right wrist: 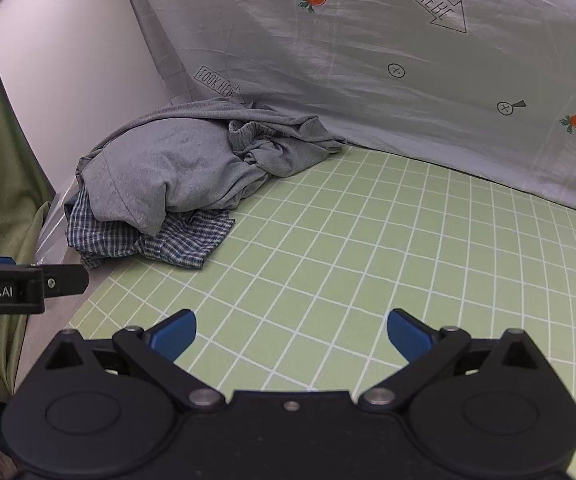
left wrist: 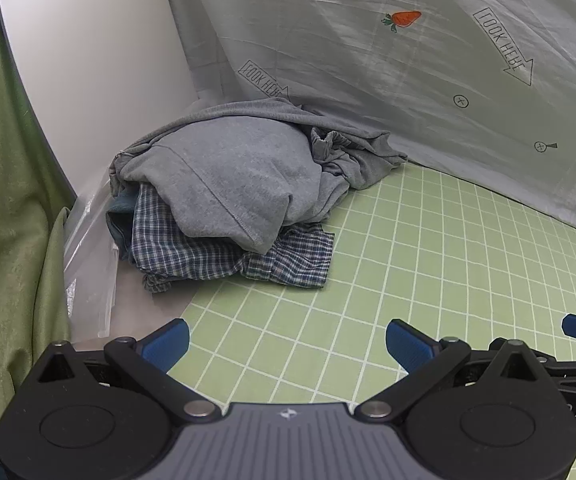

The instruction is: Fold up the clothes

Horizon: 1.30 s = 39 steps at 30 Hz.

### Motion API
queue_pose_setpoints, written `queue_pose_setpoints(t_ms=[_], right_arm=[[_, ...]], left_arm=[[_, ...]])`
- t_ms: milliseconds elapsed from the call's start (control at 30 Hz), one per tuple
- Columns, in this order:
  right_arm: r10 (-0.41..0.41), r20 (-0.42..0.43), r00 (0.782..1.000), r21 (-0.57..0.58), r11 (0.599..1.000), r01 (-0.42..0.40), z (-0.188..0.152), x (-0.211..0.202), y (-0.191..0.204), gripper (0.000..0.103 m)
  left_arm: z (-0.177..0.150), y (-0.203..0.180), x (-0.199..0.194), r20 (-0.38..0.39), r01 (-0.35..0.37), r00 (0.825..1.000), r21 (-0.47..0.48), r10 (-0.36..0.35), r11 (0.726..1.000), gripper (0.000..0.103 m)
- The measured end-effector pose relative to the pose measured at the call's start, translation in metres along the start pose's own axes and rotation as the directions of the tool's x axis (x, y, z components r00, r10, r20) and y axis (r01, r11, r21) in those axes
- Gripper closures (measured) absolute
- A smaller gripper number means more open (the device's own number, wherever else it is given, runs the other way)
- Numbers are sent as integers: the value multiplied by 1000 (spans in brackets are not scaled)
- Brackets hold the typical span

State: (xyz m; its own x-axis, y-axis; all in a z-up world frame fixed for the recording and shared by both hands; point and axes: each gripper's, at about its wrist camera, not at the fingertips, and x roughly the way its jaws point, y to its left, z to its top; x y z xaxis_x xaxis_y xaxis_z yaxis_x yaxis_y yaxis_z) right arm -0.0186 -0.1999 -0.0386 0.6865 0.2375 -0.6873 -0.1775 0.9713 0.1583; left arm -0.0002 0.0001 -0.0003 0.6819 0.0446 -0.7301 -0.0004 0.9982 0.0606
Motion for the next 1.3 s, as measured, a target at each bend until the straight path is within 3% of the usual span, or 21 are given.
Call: queue_pose_setpoints(t_ms=[1300], right_arm=[[3, -6, 1000, 4, 1000, -3, -1, 1, -2, 0]], left_arm=[[-2, 0, 5, -18, -4, 1000, 2, 4, 1000, 0]])
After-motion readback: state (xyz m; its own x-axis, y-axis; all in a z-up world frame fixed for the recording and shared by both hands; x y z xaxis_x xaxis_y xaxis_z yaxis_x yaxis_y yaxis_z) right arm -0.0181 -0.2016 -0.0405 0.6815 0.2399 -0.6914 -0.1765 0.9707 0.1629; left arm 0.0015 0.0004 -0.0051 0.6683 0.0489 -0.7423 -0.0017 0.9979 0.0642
